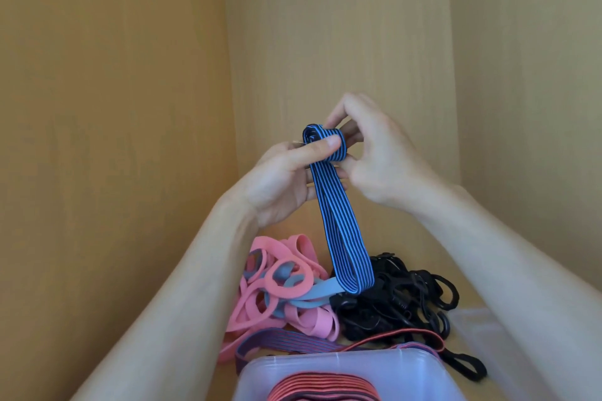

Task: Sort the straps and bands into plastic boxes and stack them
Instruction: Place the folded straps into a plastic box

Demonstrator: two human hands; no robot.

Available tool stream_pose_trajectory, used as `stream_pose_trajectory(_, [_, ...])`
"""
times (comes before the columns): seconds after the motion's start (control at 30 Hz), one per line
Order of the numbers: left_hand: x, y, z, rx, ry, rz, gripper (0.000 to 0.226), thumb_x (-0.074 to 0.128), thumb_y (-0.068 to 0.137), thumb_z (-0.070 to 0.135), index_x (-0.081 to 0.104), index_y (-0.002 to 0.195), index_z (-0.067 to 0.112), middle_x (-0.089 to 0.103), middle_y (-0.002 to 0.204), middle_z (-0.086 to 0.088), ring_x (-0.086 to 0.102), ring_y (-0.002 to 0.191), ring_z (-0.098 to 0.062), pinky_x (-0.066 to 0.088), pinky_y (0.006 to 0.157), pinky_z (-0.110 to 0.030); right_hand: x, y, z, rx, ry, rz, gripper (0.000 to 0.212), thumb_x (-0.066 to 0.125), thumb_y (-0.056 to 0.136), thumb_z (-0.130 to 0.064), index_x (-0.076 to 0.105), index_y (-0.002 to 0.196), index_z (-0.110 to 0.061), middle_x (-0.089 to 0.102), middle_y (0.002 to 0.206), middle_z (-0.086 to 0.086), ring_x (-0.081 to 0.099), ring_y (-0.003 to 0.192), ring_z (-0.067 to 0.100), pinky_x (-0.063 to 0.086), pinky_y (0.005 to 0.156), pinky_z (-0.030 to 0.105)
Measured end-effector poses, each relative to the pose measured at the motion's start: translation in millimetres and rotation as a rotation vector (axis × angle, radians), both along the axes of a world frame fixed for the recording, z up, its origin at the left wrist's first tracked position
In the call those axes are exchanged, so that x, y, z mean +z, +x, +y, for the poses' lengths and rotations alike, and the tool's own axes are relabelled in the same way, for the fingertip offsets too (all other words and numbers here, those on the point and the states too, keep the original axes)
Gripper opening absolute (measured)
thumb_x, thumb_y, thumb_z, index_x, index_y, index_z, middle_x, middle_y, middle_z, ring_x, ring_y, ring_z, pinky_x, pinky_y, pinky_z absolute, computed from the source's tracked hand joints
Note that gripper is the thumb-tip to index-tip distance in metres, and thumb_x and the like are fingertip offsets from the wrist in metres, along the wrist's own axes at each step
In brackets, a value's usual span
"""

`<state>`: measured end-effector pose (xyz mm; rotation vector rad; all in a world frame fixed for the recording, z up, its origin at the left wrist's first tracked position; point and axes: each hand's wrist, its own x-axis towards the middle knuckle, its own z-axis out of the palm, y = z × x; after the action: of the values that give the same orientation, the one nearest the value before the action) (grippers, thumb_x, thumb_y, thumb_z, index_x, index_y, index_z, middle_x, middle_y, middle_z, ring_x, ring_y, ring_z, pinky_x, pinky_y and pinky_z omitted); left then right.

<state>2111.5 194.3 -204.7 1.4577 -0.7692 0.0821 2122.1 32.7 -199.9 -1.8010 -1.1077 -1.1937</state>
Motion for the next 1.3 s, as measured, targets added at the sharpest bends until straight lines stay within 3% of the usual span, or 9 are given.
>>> stream_pose_trajectory(0.2, [-2.1, 2.1, -0.6, 0.015, -0.038, -0.034, 0.018, 0.062, 0.093, 0.004, 0.062, 0.11, 0.0, 0.069, 0.096, -0.013, 0.069, 0.085, -0.023, 0.059, 0.082, -0.036, 0.2, 3.2, -1.8, 0.003, -0.052, 0.076, 0.036, 0.055, 0.073, 0.006, 0.056, 0.101, -0.018, 0.056, 0.107, -0.004, 0.062, 0.098, 0.024, 0.052, 0.089, 0.047])
stream_pose_trajectory(0.37, [-1.1, 2.3, -0.8, 0.018, -0.083, -0.073, 0.028, 0.057, 0.092, -0.011, 0.053, 0.116, 0.001, 0.066, 0.089, -0.012, 0.069, 0.082, -0.026, 0.059, 0.075, -0.038, 3.6, -1.0, -3.1, -0.001, -0.057, 0.11, 0.041, 0.051, 0.071, 0.011, 0.066, 0.102, -0.013, 0.061, 0.106, -0.002, 0.06, 0.104, 0.016, 0.049, 0.094, 0.038])
stream_pose_trajectory(0.53, [-4.4, 0.1, -3.6, -0.075, -0.073, -0.062, 0.04, 0.052, 0.088, -0.019, 0.046, 0.12, 0.005, 0.048, 0.106, -0.025, 0.053, 0.099, -0.041, 0.061, 0.084, -0.046, 5.3, -5.0, -4.4, 0.012, -0.03, 0.142, 0.035, 0.055, 0.076, 0.011, 0.072, 0.097, -0.012, 0.066, 0.102, -0.004, 0.062, 0.102, 0.013, 0.049, 0.095, 0.036])
stream_pose_trajectory(0.67, [-6.3, 0.3, -8.2, -0.022, -0.001, -0.058, 0.044, 0.04, 0.091, -0.025, 0.045, 0.126, 0.002, 0.043, 0.097, -0.018, 0.055, 0.082, -0.031, 0.059, 0.087, -0.052, 5.7, -4.3, -4.2, 0.023, 0.046, 0.139, 0.028, 0.056, 0.08, 0.008, 0.073, 0.094, -0.011, 0.072, 0.095, -0.002, 0.067, 0.093, 0.011, 0.053, 0.09, 0.036])
stream_pose_trajectory(0.77, [-4.5, -1.3, -10.3, -0.007, 0.014, -0.077, 0.043, 0.04, 0.092, -0.024, 0.045, 0.128, 0.0, 0.04, 0.097, -0.017, 0.054, 0.078, -0.024, 0.059, 0.086, -0.045, 5.7, 0.4, -6.1, 0.035, 0.142, 0.179, 0.027, 0.062, 0.085, 0.004, 0.069, 0.104, -0.014, 0.068, 0.107, 0.002, 0.066, 0.096, 0.014, 0.054, 0.087, 0.034])
stream_pose_trajectory(0.9, [-1.7, -4.4, -9.9, -0.019, -0.008, -0.076, 0.036, 0.041, 0.095, -0.02, 0.048, 0.124, -0.002, 0.051, 0.094, -0.013, 0.056, 0.078, -0.023, 0.058, 0.075, -0.032, 6.7, 8.8, -19.4, 0.089, 0.092, 0.41, 0.043, 0.067, 0.093, -0.006, 0.059, 0.134, -0.015, 0.062, 0.127, 0.002, 0.063, 0.111, 0.012, 0.051, 0.098, 0.032])
stream_pose_trajectory(1.0, [-1.8, -6.3, -11.4, -0.052, 0.004, -0.064, 0.038, 0.041, 0.096, -0.017, 0.047, 0.132, -0.006, 0.052, 0.099, -0.016, 0.057, 0.078, -0.022, 0.057, 0.072, -0.03, 5.3, 10.1, -27.3, 0.288, 0.056, 0.542, 0.034, 0.063, 0.096, -0.006, 0.061, 0.128, -0.015, 0.068, 0.12, 0.003, 0.066, 0.094, 0.009, 0.052, 0.09, 0.026])
stream_pose_trajectory(1.13, [-1.9, -8.6, -12.5, -0.094, 0.041, -0.05, 0.025, 0.039, 0.099, -0.012, 0.048, 0.119, -0.001, 0.048, 0.098, -0.016, 0.054, 0.078, -0.023, 0.057, 0.07, -0.031, 4.8, 10.0, -29.9, 0.383, 0.064, 0.611, 0.044, 0.068, 0.083, -0.026, 0.065, 0.124, -0.01, 0.07, 0.117, 0.009, 0.063, 0.095, 0.016, 0.049, 0.101, 0.041])
stream_pose_trajectory(1.3, [-1.1, -9.5, -12.4, -0.096, 0.093, -0.037, 0.021, 0.037, 0.102, -0.009, 0.048, 0.118, -0.001, 0.047, 0.091, -0.013, 0.051, 0.074, -0.02, 0.057, 0.07, -0.03, 2.7, 11.4, -28.6, 0.363, 0.083, 0.64, 0.028, 0.066, 0.095, -0.019, 0.067, 0.119, -0.005, 0.068, 0.112, 0.012, 0.063, 0.097, 0.021, 0.046, 0.107, 0.05])
